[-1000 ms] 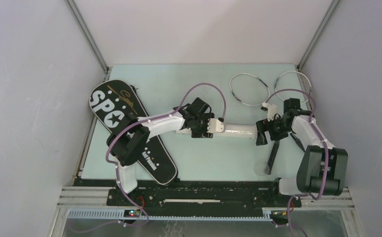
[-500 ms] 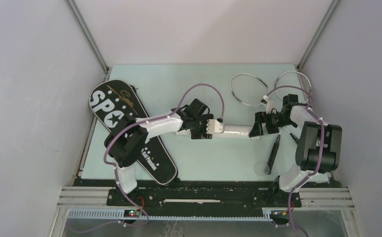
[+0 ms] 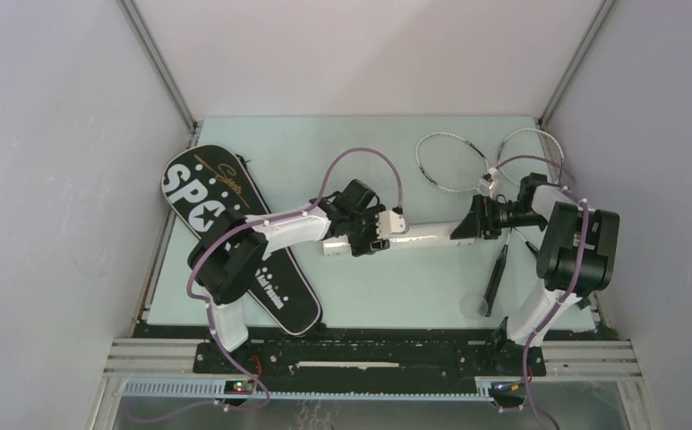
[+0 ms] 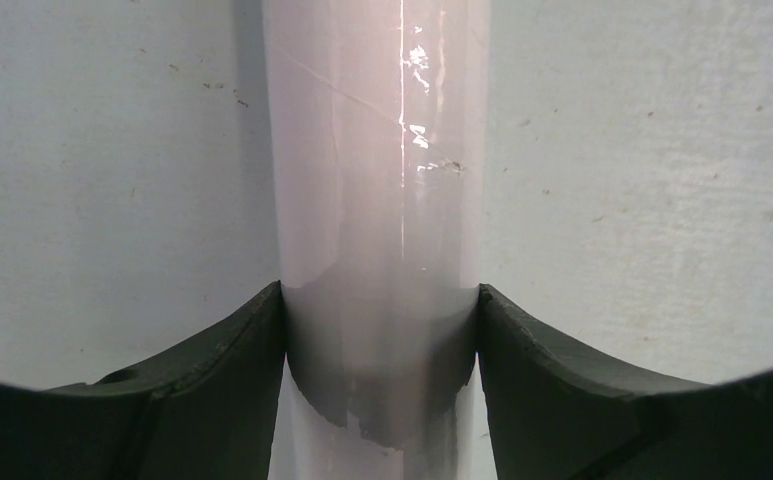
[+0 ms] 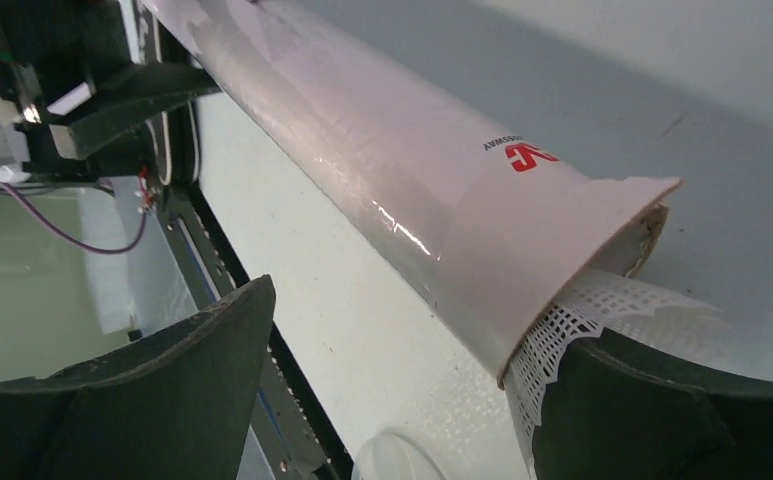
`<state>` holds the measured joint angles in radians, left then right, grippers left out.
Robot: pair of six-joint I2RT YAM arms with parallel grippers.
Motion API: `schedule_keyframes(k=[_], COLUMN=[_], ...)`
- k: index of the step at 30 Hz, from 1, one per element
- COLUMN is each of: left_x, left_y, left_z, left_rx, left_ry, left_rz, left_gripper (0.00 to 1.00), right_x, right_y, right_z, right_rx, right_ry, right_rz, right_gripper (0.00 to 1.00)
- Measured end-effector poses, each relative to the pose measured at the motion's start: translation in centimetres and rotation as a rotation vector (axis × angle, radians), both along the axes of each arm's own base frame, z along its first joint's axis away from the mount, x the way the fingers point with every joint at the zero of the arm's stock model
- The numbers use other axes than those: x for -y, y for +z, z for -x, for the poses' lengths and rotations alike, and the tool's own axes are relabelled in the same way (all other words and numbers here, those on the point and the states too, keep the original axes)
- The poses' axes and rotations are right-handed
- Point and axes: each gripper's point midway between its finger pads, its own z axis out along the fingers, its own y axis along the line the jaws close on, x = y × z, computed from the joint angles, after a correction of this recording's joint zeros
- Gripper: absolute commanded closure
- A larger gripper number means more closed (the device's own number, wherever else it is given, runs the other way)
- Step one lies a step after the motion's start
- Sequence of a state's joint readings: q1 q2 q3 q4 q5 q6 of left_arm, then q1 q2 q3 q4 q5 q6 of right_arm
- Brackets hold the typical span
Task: Pack up the badminton gear
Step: Adjust the shuttlecock in the shuttle tube.
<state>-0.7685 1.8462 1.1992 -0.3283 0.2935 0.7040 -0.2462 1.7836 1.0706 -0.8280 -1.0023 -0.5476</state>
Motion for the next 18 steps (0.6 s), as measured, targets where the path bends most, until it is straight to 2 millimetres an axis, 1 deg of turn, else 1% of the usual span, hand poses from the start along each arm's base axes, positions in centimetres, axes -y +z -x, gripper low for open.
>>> schedule_keyframes(k=[3,6,10,13,18], left_x=[0.5,0.8,0.9,0.9,0.5], left_y=[0.1,0.1,0.1,0.2,0.5], left_z=[0.4,0.8,1.3,1.7,2.4], left_rx=[-0.02,-0.034,-0.048,-0.059,-0.1], left_ry=[0.022,0.031,0.044,0.054,0.078], left_rz=[0.045,0.08,0.119,0.143,0.189], left_gripper=[0.38,0.38,0.38,0.39,0.4], right_x=[0.5,0.6,0.0,-0.5,-1.3], right_y=[0.4,0.5,0.3,0.2,1.3], right_z=[-0.2,-0.4,-0.8,-0.8,-0.4], right_rx=[-0.001,-0.02,-0.061,-0.081,-0.08], right_ry=[-0.027,-0.036,-0.023,-0.015,0.018], right_rz=[-0.052,-0.095,-0.16,-0.193,-0.243], right_gripper=[0.1,0.11,0.1,0.09,0.04])
